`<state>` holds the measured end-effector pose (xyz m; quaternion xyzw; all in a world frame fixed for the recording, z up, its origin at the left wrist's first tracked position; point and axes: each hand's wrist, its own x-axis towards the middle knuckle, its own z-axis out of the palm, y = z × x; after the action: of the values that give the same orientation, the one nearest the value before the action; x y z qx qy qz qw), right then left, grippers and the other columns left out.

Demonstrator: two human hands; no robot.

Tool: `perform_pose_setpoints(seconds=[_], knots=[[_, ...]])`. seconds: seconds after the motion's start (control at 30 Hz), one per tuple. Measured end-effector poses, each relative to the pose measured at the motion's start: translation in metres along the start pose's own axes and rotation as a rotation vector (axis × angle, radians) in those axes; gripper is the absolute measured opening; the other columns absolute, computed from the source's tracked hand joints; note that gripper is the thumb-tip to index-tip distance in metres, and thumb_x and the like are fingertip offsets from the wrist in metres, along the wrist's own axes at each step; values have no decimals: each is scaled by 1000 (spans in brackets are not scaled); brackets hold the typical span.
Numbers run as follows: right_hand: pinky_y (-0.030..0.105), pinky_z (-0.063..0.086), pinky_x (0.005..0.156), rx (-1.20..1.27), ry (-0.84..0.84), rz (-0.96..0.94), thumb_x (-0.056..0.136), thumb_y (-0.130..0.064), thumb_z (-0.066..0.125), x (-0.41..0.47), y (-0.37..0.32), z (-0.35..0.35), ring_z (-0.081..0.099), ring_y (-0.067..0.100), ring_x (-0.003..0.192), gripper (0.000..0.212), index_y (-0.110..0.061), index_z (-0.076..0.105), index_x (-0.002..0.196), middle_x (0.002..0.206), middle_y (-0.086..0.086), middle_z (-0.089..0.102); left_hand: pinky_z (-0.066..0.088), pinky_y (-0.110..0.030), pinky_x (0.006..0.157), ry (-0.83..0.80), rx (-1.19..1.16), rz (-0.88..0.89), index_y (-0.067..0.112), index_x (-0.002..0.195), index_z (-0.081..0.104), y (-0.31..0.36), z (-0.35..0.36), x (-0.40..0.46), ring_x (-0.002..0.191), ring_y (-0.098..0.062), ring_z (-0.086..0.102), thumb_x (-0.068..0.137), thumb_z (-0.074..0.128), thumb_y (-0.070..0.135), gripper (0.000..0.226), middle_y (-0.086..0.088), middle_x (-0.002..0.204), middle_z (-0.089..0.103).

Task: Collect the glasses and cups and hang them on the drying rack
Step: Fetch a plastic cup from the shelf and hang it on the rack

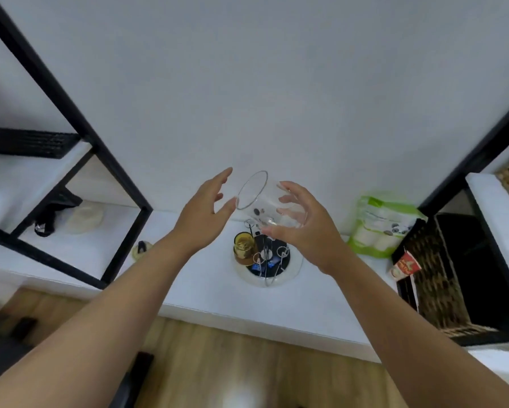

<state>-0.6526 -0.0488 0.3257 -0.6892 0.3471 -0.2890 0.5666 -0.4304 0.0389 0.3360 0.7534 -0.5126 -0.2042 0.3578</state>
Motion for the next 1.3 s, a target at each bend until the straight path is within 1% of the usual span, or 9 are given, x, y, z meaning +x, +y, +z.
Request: perform_pose_setpoints(seconds=[0.1, 0.27, 0.37, 0.47, 0.57, 0.7, 0.83, 0.97, 1.3], knots=[[49, 58, 99, -56, 41, 35, 60, -49, 94, 4, 28, 12, 64, 17, 121, 83, -60, 54, 132, 130, -11, 58, 45, -39, 109, -65, 11, -2, 51, 155, 26, -34, 18, 17, 133, -10, 51, 103, 55, 43, 60, 14, 158, 38], [34, 61, 90, -120, 125, 83, 70, -30, 97, 2, 66, 33, 65, 13, 111, 85, -40, 51, 141, 130, -5, 56, 46, -42, 110, -158, 53, 29, 48, 156, 25, -90, 43, 36, 136, -16, 51, 102, 57, 40, 63, 11, 160, 36], [20, 50, 81, -181, 208, 110, 68, -29, 98, -1, 91, 46, 59, 10, 107, 85, -33, 47, 136, 126, -7, 57, 45, -40, 109, -209, 91, 61, 46, 157, 25, -120, 58, 41, 136, -16, 49, 102, 56, 40, 63, 10, 160, 37], [14, 41, 78, -301, 256, 133, 68, -35, 97, -1, 115, 55, 55, 10, 106, 82, -31, 48, 134, 122, -7, 56, 40, -39, 113, -252, 141, 78, 42, 158, 26, -149, 74, 48, 142, -16, 43, 103, 55, 40, 63, 6, 160, 37], [25, 43, 85, -460, 267, 140, 69, -43, 92, 2, 138, 61, 54, 18, 106, 79, -35, 50, 136, 112, -5, 52, 33, -37, 115, -308, 206, 68, 36, 159, 28, -176, 95, 53, 147, -19, 37, 102, 57, 37, 64, 1, 162, 37], [36, 42, 93, -644, 188, 171, 72, -47, 85, 13, 165, 70, 50, 28, 117, 99, -43, 34, 157, 114, 0, 50, 35, -42, 116, -322, 243, 46, 33, 158, 32, -206, 127, 60, 145, -25, 39, 101, 59, 37, 63, -2, 159, 42], [32, 36, 87, -830, 85, 165, 76, -46, 80, 27, 184, 88, 44, 28, 118, 106, -42, 20, 164, 118, 4, 44, 39, -48, 112, -321, 272, 36, 30, 156, 37, -229, 152, 62, 141, -30, 43, 99, 59, 36, 61, -5, 154, 47], [35, 43, 86, -946, 49, 122, 79, -44, 76, 42, 201, 107, 48, 34, 118, 101, -36, 23, 164, 127, 12, 48, 41, -47, 110, -298, 297, 46, 25, 154, 40, -245, 167, 63, 139, -30, 44, 102, 54, 37, 56, -5, 154, 46], [39, 52, 85, -1018, 36, 102, 78, -42, 78, 59, 235, 130, 52, 32, 119, 100, -32, 27, 163, 123, 12, 51, 46, -46, 104, -249, 288, 85, 24, 152, 43, -260, 174, 66, 133, -27, 50, 102, 53, 42, 54, -2, 148, 51]])
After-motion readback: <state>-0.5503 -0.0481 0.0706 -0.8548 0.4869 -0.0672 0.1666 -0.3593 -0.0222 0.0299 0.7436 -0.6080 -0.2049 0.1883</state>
